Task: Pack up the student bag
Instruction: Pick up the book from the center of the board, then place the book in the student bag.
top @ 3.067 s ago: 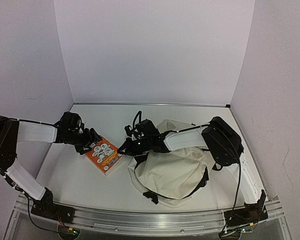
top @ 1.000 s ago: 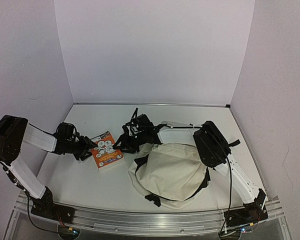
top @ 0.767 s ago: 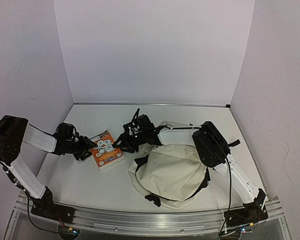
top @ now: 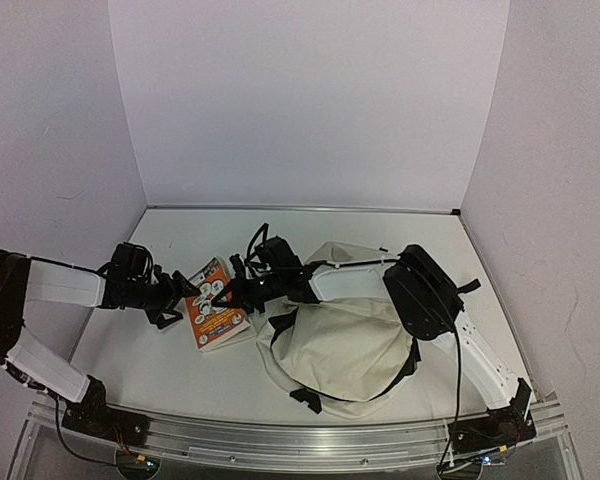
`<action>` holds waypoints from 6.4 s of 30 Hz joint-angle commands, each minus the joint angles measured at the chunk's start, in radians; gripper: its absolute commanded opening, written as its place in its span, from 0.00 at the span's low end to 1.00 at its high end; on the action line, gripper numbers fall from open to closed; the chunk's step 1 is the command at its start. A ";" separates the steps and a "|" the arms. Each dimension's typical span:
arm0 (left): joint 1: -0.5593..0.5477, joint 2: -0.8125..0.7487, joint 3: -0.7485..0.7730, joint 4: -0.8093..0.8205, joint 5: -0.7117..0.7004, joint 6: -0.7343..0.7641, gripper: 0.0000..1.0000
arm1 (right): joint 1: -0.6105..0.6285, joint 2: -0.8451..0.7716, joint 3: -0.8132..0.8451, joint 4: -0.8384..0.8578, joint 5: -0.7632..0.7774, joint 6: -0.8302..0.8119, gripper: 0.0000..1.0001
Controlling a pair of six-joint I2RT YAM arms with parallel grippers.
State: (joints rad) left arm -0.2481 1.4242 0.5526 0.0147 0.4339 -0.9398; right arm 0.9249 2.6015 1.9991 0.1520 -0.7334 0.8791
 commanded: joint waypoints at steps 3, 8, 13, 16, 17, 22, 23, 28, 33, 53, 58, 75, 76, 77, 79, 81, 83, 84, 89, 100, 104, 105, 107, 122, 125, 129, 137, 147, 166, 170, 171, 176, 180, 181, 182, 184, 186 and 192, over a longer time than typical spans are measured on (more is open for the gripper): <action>0.027 -0.281 0.145 -0.314 -0.100 0.129 0.95 | -0.032 -0.270 -0.011 0.067 0.022 -0.140 0.00; 0.034 -0.370 0.344 -0.457 -0.002 0.295 1.00 | -0.094 -0.416 -0.068 0.049 0.007 -0.199 0.00; 0.034 -0.332 0.492 -0.465 0.292 0.447 1.00 | -0.127 -0.541 -0.076 -0.115 0.001 -0.339 0.00; 0.032 -0.292 0.561 -0.470 0.459 0.523 1.00 | -0.131 -0.594 -0.057 -0.275 0.012 -0.439 0.00; 0.031 -0.278 0.582 -0.474 0.498 0.539 1.00 | -0.132 -0.603 -0.049 -0.324 0.008 -0.468 0.00; -0.013 -0.177 0.697 -0.605 0.544 0.654 1.00 | -0.133 -0.657 -0.081 -0.478 -0.093 -0.567 0.00; -0.018 -0.168 0.703 -0.616 0.543 0.663 1.00 | -0.132 -0.667 -0.088 -0.481 -0.102 -0.570 0.00; -0.073 -0.079 0.762 -0.705 0.498 0.740 1.00 | -0.130 -0.731 -0.180 -0.513 -0.246 -0.611 0.00; -0.175 0.018 0.837 -0.807 0.513 0.805 1.00 | -0.126 -0.751 -0.226 -0.552 -0.318 -0.644 0.00; -0.209 0.067 0.840 -0.880 0.466 0.889 1.00 | -0.109 -0.766 -0.249 -0.620 -0.452 -0.709 0.00; -0.209 0.039 0.809 -0.783 0.612 0.829 0.96 | -0.098 -0.735 -0.250 -0.624 -0.465 -0.714 0.00; -0.209 0.022 0.756 -0.758 0.797 0.832 0.41 | -0.088 -0.675 -0.219 -0.664 -0.409 -0.706 0.00; -0.209 0.019 0.755 -0.760 0.797 0.836 0.36 | -0.088 -0.674 -0.217 -0.664 -0.407 -0.705 0.00; -0.209 0.017 0.752 -0.758 0.796 0.836 0.30 | -0.087 -0.670 -0.216 -0.665 -0.404 -0.704 0.00; -0.209 0.013 0.747 -0.755 0.795 0.834 0.19 | -0.088 -0.664 -0.213 -0.669 -0.397 -0.703 0.00; -0.209 0.009 0.743 -0.748 0.790 0.828 0.10 | -0.089 -0.659 -0.210 -0.672 -0.374 -0.703 0.12; -0.209 0.004 0.736 -0.740 0.777 0.821 0.01 | -0.090 -0.661 -0.207 -0.676 -0.342 -0.706 0.21; -0.209 -0.001 0.731 -0.734 0.765 0.814 0.00 | -0.094 -0.666 -0.206 -0.676 -0.322 -0.706 0.31; -0.177 -0.053 0.678 -0.628 0.583 0.714 0.00 | -0.110 -0.748 -0.223 -0.683 -0.093 -0.715 0.88; 0.110 -0.129 0.520 -0.310 0.513 0.362 0.00 | 0.065 -0.956 -0.442 -0.748 0.686 -0.785 0.98; 0.184 -0.093 0.478 -0.228 0.494 0.273 0.00 | 0.213 -0.946 -0.505 -0.770 0.895 -0.787 0.98; 0.193 -0.086 0.463 -0.201 0.491 0.261 0.00 | 0.251 -0.941 -0.512 -0.771 0.916 -0.786 0.98; 0.208 -0.074 0.440 -0.160 0.490 0.233 0.00 | 0.322 -0.920 -0.528 -0.780 0.953 -0.787 0.98; 0.220 -0.078 0.409 -0.187 0.463 0.263 0.00 | 0.542 -0.678 -0.563 -0.880 1.167 -0.805 0.98; 0.225 -0.077 0.412 -0.187 0.460 0.264 0.00 | 0.546 -0.643 -0.559 -0.906 1.249 -0.798 0.98; 0.229 -0.066 0.413 -0.177 0.463 0.261 0.00 | 0.547 -0.624 -0.543 -0.930 1.352 -0.777 0.87; 0.241 -0.060 0.416 -0.181 0.468 0.267 0.00 | 0.543 -0.595 -0.523 -0.952 1.455 -0.732 0.25; 0.245 -0.087 0.424 -0.208 0.466 0.288 0.00 | 0.327 -0.734 -0.377 -0.878 1.101 -0.708 0.00; 0.287 -0.304 0.433 -0.322 0.451 0.261 0.00 | 0.063 -0.467 0.236 -0.678 0.756 -0.599 0.00; 0.285 -0.360 0.327 -0.167 0.525 0.085 0.00 | 0.051 -0.480 0.244 -0.661 0.742 -0.585 0.00; 0.281 -0.376 0.308 -0.151 0.527 0.056 0.00 | 0.049 -0.489 0.242 -0.654 0.716 -0.578 0.00; 0.224 -0.411 0.260 -0.119 0.482 -0.014 0.00 | 0.046 -0.554 0.208 -0.601 0.693 -0.538 0.00; 0.152 -0.399 0.218 -0.035 0.443 -0.083 0.00 | 0.044 -0.611 0.158 -0.546 0.708 -0.507 0.00; 0.112 -0.391 0.215 -0.022 0.422 -0.092 0.00 | 0.044 -0.635 0.140 -0.529 0.717 -0.499 0.00; 0.095 -0.383 0.213 -0.020 0.407 -0.098 0.00 | 0.043 -0.647 0.129 -0.519 0.724 -0.496 0.00; 0.048 -0.368 0.203 0.037 0.389 -0.120 0.00 | 0.045 -0.673 0.105 -0.497 0.733 -0.489 0.00; 0.029 -0.353 0.189 0.074 0.381 -0.144 0.00 | 0.045 -0.687 0.084 -0.481 0.733 -0.484 0.00; -0.017 -0.321 0.167 0.100 0.331 -0.153 0.00 | 0.044 -0.741 0.038 -0.451 0.752 -0.474 0.00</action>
State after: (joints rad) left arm -0.2459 1.0996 0.7116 -0.0372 0.7918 -1.0561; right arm 0.9627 1.9842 2.0224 -0.5232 0.0032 0.3920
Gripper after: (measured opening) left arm 0.226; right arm 0.007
